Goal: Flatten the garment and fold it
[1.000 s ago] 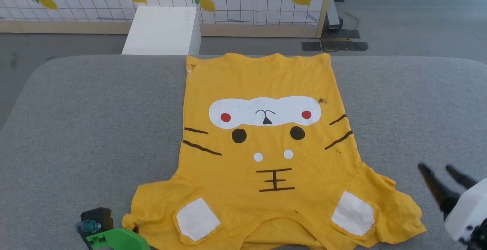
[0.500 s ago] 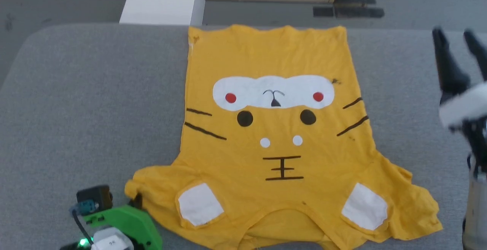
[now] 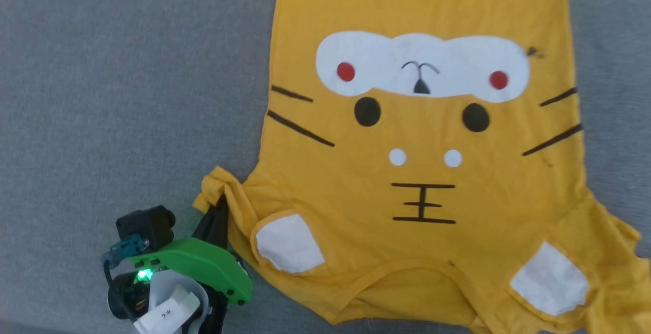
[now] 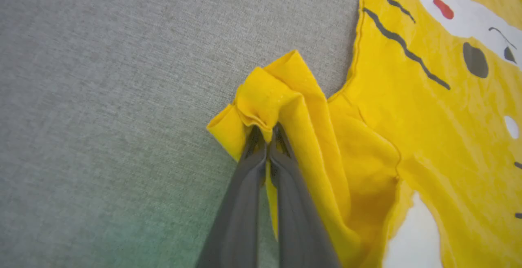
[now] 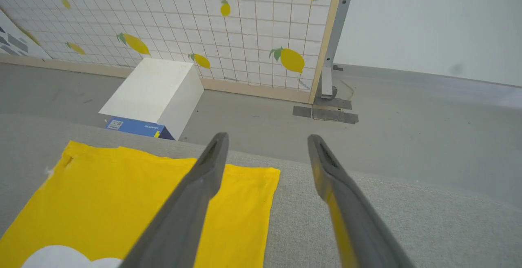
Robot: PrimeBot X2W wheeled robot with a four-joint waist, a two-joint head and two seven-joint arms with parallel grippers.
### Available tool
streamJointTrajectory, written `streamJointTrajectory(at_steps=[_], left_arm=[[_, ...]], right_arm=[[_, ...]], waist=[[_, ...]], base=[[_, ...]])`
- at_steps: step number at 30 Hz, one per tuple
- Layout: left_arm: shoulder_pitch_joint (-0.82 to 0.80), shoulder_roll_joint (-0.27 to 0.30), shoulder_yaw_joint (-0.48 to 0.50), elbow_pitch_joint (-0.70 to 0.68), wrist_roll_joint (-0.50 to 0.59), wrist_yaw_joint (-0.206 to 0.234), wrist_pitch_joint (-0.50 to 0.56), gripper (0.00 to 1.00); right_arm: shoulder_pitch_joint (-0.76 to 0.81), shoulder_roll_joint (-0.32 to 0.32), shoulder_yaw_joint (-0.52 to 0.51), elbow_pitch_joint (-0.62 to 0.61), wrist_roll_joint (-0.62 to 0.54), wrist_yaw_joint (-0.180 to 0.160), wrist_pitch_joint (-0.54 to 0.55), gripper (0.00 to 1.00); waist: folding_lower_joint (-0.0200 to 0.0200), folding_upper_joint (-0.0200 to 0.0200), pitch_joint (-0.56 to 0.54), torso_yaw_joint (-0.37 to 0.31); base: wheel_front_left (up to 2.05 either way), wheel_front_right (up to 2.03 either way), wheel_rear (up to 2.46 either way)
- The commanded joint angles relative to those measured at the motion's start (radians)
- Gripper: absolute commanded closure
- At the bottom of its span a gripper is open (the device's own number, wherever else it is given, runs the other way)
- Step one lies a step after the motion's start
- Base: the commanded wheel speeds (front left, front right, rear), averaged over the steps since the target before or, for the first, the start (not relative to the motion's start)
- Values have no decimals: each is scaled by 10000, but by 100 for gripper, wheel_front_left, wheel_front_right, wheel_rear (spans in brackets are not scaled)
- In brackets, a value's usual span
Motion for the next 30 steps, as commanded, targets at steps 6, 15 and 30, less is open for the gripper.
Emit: streamJointTrajectory(at_steps=[6,15,30], left_arm=[[258,-138,-66,-918,2,149,-113,100],[405,-117,-137,-1748,25,203,-119,100],[101,-75,-140,-1282,-32,118,-178,100]], right_arm=[[-1420,-654,217,1071,-1317,-11,2425,0],[-1789,-1014,341,1073,-1891,-11,4460,0],[-1187,-1119,633,-72,-1264,-11,5879,100]], waist=[[-3,0,2245,1516],[-3,0,3015,1822],[-3,0,2709,1443]], base=[[0,0,0],[0,0,0],[0,0,0]])
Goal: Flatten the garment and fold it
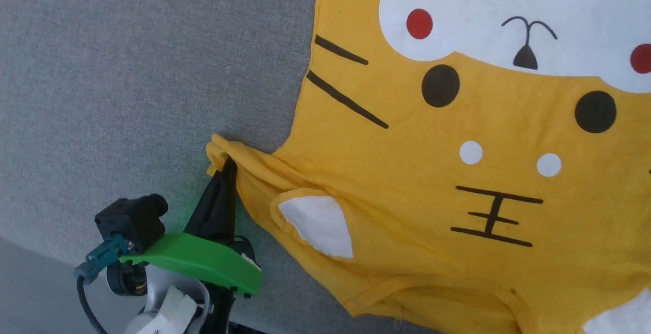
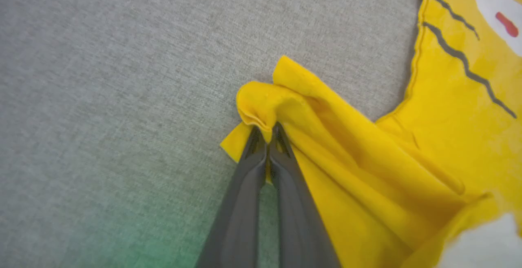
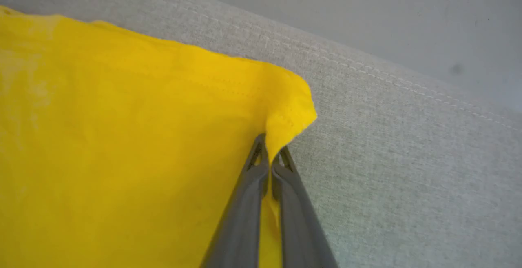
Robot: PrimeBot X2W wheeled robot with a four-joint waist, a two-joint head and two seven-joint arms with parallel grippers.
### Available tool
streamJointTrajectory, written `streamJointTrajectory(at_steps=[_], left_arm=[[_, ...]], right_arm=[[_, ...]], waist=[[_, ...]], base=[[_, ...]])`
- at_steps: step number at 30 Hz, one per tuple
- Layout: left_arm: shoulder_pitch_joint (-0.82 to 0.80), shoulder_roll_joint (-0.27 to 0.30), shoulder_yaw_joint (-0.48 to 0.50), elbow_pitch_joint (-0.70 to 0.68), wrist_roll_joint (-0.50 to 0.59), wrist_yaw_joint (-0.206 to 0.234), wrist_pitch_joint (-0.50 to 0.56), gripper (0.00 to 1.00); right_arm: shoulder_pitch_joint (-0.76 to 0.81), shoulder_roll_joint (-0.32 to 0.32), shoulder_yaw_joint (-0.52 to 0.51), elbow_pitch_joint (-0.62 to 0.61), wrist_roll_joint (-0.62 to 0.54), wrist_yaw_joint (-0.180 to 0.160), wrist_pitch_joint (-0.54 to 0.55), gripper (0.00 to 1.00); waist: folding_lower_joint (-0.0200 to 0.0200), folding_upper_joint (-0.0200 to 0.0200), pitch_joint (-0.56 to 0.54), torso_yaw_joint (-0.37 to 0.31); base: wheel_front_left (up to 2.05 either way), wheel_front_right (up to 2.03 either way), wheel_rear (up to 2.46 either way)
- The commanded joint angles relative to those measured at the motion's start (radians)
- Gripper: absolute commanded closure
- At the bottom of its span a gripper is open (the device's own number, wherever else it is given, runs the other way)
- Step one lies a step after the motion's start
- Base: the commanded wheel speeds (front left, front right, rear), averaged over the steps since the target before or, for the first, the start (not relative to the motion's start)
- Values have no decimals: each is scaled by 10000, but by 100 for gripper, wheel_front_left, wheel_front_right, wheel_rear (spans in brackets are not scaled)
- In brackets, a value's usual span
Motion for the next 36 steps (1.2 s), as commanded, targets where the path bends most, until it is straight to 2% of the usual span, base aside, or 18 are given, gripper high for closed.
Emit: streamJointTrajectory(at_steps=[1,7,12,18,22,27,32,36], left_arm=[[87,183,85,718,35,132,276,100],[-43,328,141,1102,-38,86,442,100],[77,525,311,1605,-140,138,639,100],[338,643,380,1976,-271,195,838,100],[559,706,424,2212,-333,238,893,100],[715,673,503,2431,-464,232,791,100],[927,653,512,2700,-558,239,754,100],[1033,608,513,2886,-643,235,716,100]], right_arm=[[452,-8,-64,58,91,-11,-137,100],[748,-87,217,-333,1080,-11,-1683,100],[1867,-919,614,-888,2197,-11,-2432,100],[4299,-1511,797,-2101,3451,-11,-2740,100],[6640,-1549,724,-3301,4016,-11,-2792,100],[9662,-933,50,-4567,4388,-11,-2883,100],[12431,376,-228,-5117,4518,-11,-2777,100],[13928,1248,129,-5034,4439,-11,-2705,100]], waist=[[0,-1,-449,-251],[0,-1,-1918,-840],[0,-1,-3314,-1535],[0,-1,-4737,-2379],[0,-1,-5433,-2804],[0,-1,-5929,-3045],[0,-1,-6327,-3141],[0,-1,-6551,-3167]], base=[[0,0,0],[0,0,0],[0,0,0],[0,0,0],[0,0,0],[0,0,0],[0,0,0],[0,0,0]])
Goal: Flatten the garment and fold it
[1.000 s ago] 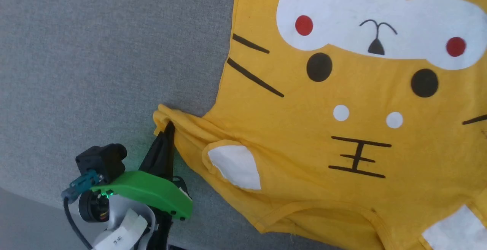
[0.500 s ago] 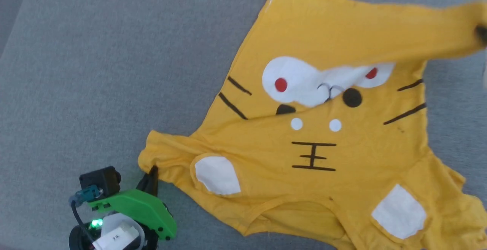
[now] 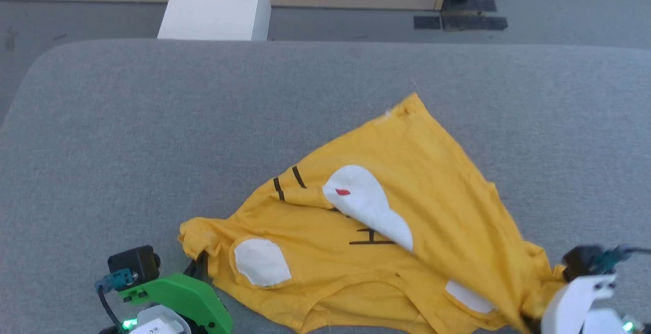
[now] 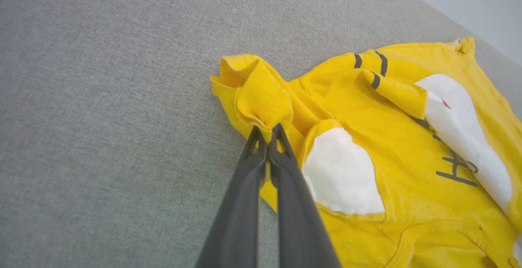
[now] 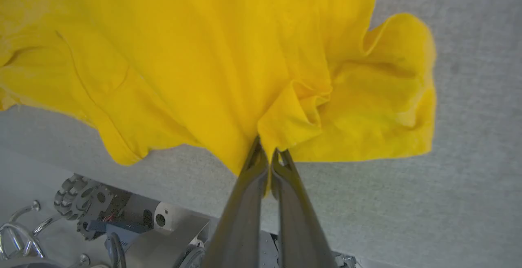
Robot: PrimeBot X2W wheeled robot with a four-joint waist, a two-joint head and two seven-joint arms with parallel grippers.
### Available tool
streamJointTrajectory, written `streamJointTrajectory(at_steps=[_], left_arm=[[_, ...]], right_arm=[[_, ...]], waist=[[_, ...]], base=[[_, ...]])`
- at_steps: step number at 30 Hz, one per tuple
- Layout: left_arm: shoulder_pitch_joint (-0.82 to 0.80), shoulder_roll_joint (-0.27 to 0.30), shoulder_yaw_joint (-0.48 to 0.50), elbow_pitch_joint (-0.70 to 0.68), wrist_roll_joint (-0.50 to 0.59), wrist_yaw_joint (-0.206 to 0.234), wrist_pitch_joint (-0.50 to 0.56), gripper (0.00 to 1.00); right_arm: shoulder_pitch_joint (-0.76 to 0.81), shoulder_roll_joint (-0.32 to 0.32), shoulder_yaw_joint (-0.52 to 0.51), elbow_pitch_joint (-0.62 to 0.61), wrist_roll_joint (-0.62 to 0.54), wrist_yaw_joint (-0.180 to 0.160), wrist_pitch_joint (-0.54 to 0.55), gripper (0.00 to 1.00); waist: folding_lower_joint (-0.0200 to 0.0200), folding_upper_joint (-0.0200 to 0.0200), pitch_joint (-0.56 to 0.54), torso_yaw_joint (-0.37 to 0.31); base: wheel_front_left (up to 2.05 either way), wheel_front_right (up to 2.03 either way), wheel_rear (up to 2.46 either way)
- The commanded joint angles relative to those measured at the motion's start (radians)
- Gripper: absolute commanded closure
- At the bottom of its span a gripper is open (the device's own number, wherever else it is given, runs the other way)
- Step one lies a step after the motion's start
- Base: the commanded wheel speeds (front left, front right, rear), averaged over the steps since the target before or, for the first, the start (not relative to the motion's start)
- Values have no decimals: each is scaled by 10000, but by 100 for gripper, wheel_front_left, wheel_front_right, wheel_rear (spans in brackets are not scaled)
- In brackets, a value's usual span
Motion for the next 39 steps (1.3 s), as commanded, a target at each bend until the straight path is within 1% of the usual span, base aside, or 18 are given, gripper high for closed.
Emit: streamJointTrajectory(at_steps=[1,2,4,5,6,12,14,16,19,20,22,24,25,27,29,31,34,39], left_arm=[[151,-20,32,60,-71,13,-65,100],[188,-28,45,100,-100,26,-59,100],[251,-45,69,143,-150,45,-66,100],[287,-42,82,163,-167,59,-63,100],[315,-37,99,176,-182,72,-63,100],[442,46,207,137,-223,155,-58,100],[463,77,240,99,-221,186,-61,100],[472,105,305,-14,-190,275,-102,100],[384,99,305,-136,-159,309,-140,100],[313,77,277,-184,-152,301,-151,100],[155,36,208,-220,-130,280,-161,100],[-28,-9,113,-229,-99,247,-162,100],[-116,-36,48,-236,-81,224,-155,100],[-333,-148,-56,-218,-62,182,-222,100],[-515,-294,-163,-174,-69,140,-305,100],[-677,-429,-277,-93,-86,77,-373,100],[-889,-601,-415,129,-139,-65,-507,100],[-1205,-804,-580,481,-204,-274,-708,100]], right_arm=[[221,175,174,46,-83,-11,-44,100],[404,416,272,141,-49,-11,-102,100],[563,657,293,242,-63,-11,-431,100],[575,765,241,245,-23,-11,-699,39],[543,848,164,195,48,-11,-963,0],[-162,1088,-669,-730,401,-11,-3372,0],[-610,1258,-1085,-926,487,-11,-4382,0],[-1344,1387,-1051,-939,639,-11,-5380,0],[-2213,1281,-785,-615,479,-11,-5850,0],[-2580,1139,-626,-413,276,-11,-5927,0],[-3328,1073,-417,73,84,-11,-6031,0],[-4113,840,-70,604,-263,-11,-5960,0],[-4480,845,-35,848,-301,-11,-5889,0],[-5293,612,288,1434,-669,-11,-5620,0],[-6078,542,440,2137,-914,-11,-5218,0],[-6811,295,776,2753,-1323,-11,-4674,0],[-7787,-98,1430,3705,-1881,-11,-3404,0],[-8996,-608,2304,4822,-2379,-11,-1438,0]], waist=[[1,-1,-462,-380],[1,-1,-506,-416],[1,-1,-587,-446],[1,-1,-626,-467],[1,-1,-665,-491],[1,-1,-817,-590],[1,-1,-855,-616],[1,-1,-768,-614],[1,-1,-487,-517],[1,-1,-319,-422],[1,-1,-40,-210],[1,-1,298,54],[1,-1,517,221],[1,-1,866,556],[1,-1,1188,896],[1,-1,1526,1244],[1,-1,1948,1722],[1,-1,2476,2288]], base=[[0,0,0],[0,0,0],[0,0,0],[0,0,0],[0,0,0],[0,0,0],[0,0,0],[0,0,0],[0,0,0],[0,0,0],[0,0,0],[0,0,0],[0,0,0],[0,0,0],[0,0,0],[0,0,0],[0,0,0],[0,0,0]])
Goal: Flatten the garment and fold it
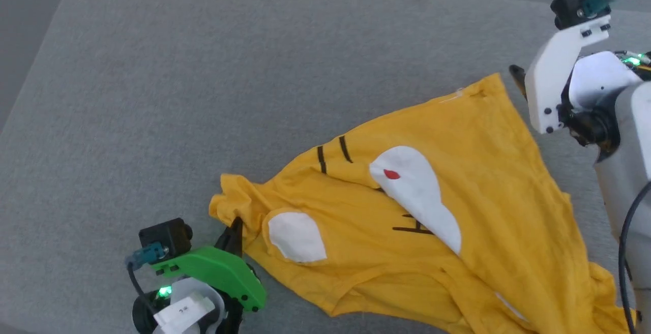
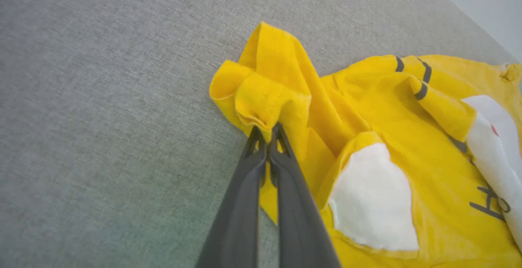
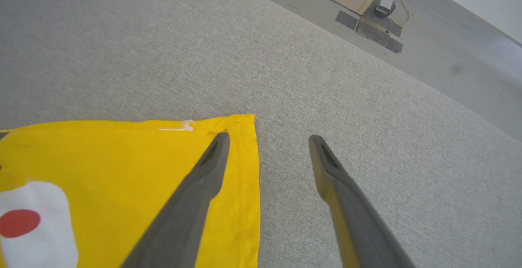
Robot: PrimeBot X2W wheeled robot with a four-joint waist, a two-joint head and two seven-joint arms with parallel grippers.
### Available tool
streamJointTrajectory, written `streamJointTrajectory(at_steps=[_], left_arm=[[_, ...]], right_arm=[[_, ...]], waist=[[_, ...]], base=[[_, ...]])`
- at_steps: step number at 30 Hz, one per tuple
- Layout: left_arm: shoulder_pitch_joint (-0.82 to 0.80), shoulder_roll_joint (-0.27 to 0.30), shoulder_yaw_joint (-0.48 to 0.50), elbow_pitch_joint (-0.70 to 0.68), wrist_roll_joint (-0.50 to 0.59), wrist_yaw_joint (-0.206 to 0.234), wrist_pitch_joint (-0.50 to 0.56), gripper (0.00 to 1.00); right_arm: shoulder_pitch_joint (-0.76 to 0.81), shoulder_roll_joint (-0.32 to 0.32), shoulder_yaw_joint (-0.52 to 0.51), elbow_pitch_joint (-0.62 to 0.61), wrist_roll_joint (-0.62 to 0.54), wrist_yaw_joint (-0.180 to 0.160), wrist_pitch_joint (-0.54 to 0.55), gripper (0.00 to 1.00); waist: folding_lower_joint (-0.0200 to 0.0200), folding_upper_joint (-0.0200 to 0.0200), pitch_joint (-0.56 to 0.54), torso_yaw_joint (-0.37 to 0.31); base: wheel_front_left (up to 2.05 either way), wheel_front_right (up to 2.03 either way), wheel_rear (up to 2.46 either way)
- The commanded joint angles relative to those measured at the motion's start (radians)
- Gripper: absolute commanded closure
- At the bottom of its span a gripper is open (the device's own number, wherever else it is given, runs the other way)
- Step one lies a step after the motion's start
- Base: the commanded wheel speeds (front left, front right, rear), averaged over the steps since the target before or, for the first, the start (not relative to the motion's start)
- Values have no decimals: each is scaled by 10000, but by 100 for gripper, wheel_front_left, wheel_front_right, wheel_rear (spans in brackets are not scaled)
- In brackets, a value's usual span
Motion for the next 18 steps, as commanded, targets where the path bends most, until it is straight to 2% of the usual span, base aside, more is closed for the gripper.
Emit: streamJointTrajectory(at_steps=[1,7,14,16,17,18], left_arm=[[-243,-83,-32,94,-55,-96,-107,100],[-533,-233,-168,424,-108,-280,-323,100],[-720,-304,-233,796,-183,-397,-460,100],[-746,-257,-191,899,-193,-411,-491,100],[-754,-227,-168,930,-186,-406,-504,100],[-739,-189,-140,949,-168,-377,-519,100]], right_arm=[[-251,-141,226,233,-137,-13,411,0],[-616,-488,985,899,-249,-13,1777,0],[-336,-566,1272,1431,-104,-13,2033,0],[-289,-529,1196,1508,55,-13,2001,85],[-280,-516,1160,1517,133,-13,1958,100],[-259,-524,1163,1510,203,-13,1873,100]], waist=[[-1,0,1025,1024],[-1,0,1413,1300],[-1,0,1479,1289],[-1,0,1370,1194],[-1,0,1292,1143],[-1,0,1135,1053]], base=[[0,0,0],[0,0,0],[0,0,0],[0,0,0],[0,0,0],[0,0,0]])
